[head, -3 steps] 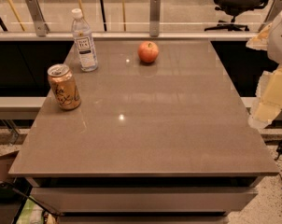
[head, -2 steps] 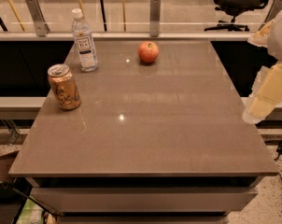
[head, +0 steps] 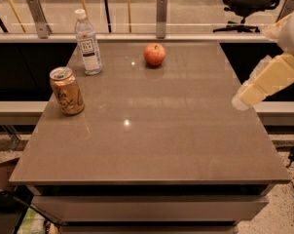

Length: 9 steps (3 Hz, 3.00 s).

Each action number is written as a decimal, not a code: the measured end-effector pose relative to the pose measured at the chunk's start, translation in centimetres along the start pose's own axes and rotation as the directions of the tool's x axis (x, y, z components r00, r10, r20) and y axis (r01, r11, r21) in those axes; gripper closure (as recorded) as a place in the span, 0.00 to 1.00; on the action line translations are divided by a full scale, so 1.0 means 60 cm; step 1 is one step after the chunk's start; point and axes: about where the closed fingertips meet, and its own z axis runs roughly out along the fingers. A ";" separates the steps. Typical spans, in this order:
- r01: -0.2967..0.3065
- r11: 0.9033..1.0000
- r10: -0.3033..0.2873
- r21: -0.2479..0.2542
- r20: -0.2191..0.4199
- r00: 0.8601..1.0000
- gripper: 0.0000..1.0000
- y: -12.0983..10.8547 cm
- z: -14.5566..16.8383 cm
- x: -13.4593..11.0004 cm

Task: Pick blue plastic bottle

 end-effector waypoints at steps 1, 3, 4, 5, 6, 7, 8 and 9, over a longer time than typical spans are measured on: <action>-0.056 0.998 0.051 0.040 0.112 0.992 0.00 -0.021 0.018 -0.026; -0.069 0.995 0.048 0.069 0.274 0.960 0.00 -0.066 0.079 -0.087; -0.061 0.997 0.044 0.041 0.327 0.944 0.00 -0.080 0.121 -0.117; -0.065 0.998 0.059 0.003 0.381 0.923 0.00 -0.084 0.155 -0.147; -0.075 0.997 0.083 -0.035 0.430 0.899 0.00 -0.081 0.186 -0.187; -0.115 0.991 0.131 -0.062 0.463 0.877 0.00 -0.083 0.211 -0.222; -0.115 0.991 0.131 -0.062 0.463 0.877 0.00 -0.083 0.211 -0.222; -0.125 0.991 0.136 -0.055 0.476 0.869 0.00 -0.082 0.212 -0.229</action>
Offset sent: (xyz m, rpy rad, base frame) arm 0.0802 0.0356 0.0038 0.2439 -0.2289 -0.0251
